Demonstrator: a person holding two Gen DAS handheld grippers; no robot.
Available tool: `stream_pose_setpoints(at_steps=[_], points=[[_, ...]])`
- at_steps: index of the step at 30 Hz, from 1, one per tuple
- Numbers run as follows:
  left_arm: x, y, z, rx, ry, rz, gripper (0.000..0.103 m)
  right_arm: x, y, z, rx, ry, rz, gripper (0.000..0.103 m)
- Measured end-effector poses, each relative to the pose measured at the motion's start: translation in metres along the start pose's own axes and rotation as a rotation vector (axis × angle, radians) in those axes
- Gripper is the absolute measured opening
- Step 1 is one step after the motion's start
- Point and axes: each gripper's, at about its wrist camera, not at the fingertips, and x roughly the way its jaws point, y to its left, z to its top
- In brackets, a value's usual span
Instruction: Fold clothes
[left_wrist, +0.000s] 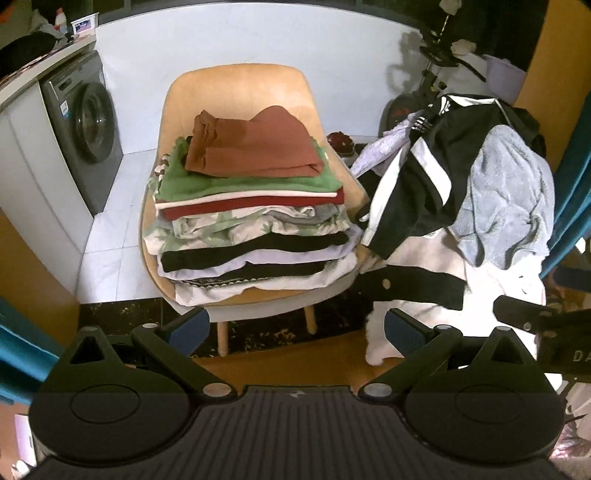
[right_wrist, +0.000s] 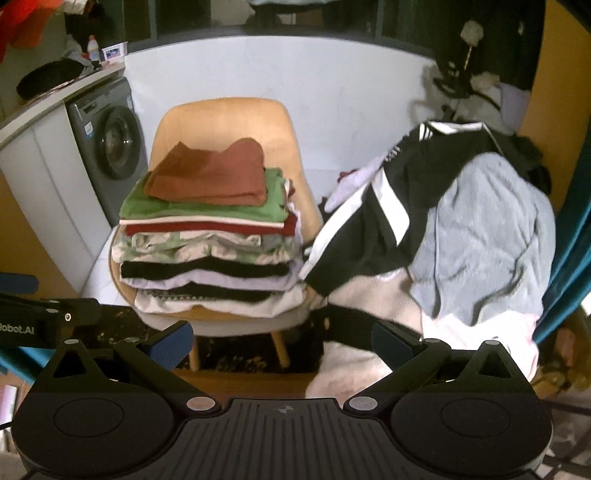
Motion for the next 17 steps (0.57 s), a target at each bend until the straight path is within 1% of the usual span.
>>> stream_pose_setpoints(at_steps=[4,8,12,17], points=[[-0.007,-0.007,-0.006,-0.013,-0.006,0.029,0.103,-0.006,-0.003,-0.004,-0.014,-0.013,0.029,0.102],[-0.008,-0.009,-0.011,-0.041,0.008,0.053,0.103,-0.007,-0.002,-0.007,-0.043,-0.014,0.065,0.102],[-0.01,-0.01,-0.016,-0.055,0.018,0.056,0.103,-0.011,-0.001,-0.007,-0.063,-0.034,0.099,0.102],[-0.014,-0.013,-0.018,-0.053,0.012,0.072,0.103,-0.011,-0.001,-0.004,-0.075,-0.042,0.107,0.102]])
